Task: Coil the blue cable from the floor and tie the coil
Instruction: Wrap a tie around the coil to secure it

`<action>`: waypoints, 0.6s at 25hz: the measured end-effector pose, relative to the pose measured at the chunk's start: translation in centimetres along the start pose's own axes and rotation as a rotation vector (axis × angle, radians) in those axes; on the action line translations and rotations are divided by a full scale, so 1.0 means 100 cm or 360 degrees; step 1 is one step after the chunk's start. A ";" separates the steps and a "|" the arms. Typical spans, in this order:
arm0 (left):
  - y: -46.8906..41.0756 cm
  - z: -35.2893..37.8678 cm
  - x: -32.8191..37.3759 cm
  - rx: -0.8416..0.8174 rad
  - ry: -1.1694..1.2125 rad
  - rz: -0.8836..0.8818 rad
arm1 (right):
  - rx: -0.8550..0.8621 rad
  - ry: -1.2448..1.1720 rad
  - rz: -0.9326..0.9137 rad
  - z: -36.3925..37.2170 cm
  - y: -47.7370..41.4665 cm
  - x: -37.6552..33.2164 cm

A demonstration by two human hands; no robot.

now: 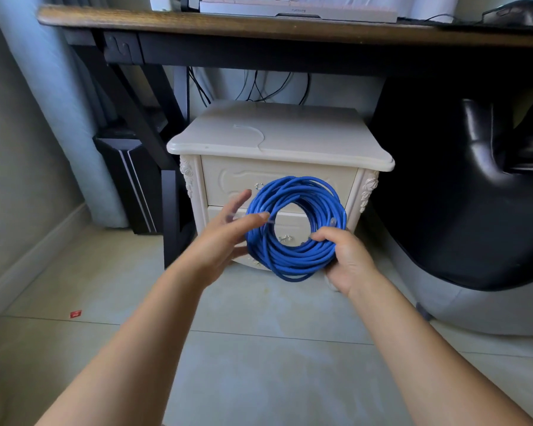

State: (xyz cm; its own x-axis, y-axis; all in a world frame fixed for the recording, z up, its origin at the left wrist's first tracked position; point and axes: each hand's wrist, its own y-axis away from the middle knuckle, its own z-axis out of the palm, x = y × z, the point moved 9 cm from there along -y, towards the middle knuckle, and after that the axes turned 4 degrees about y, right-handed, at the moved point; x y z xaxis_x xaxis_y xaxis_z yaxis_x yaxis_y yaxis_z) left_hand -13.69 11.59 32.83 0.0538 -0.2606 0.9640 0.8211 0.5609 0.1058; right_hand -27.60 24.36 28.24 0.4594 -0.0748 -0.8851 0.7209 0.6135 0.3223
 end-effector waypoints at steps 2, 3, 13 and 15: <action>0.000 -0.016 0.007 0.0008 -0.0106 0.0000 | 0.0134 0.0407 -0.0245 -0.008 0.001 -0.022; 0.000 -0.022 0.013 0.0037 -0.0175 0.0056 | 0.0150 0.0683 -0.0383 -0.007 0.003 -0.033; -0.007 0.024 -0.009 -0.0218 -0.1392 0.0160 | -0.0395 0.1992 -0.0762 0.054 0.017 -0.031; -0.012 0.017 0.000 -0.0038 -0.1375 0.0186 | -0.0344 0.1897 -0.0774 0.055 0.014 -0.036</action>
State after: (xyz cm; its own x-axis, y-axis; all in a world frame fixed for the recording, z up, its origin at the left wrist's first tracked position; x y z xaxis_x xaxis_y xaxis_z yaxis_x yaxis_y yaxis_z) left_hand -15.65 12.29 33.11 -0.3035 0.4901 0.8171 0.8495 0.5276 -0.0010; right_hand -25.41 21.16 33.70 -0.6434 0.3469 -0.6824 0.5331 0.8428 -0.0742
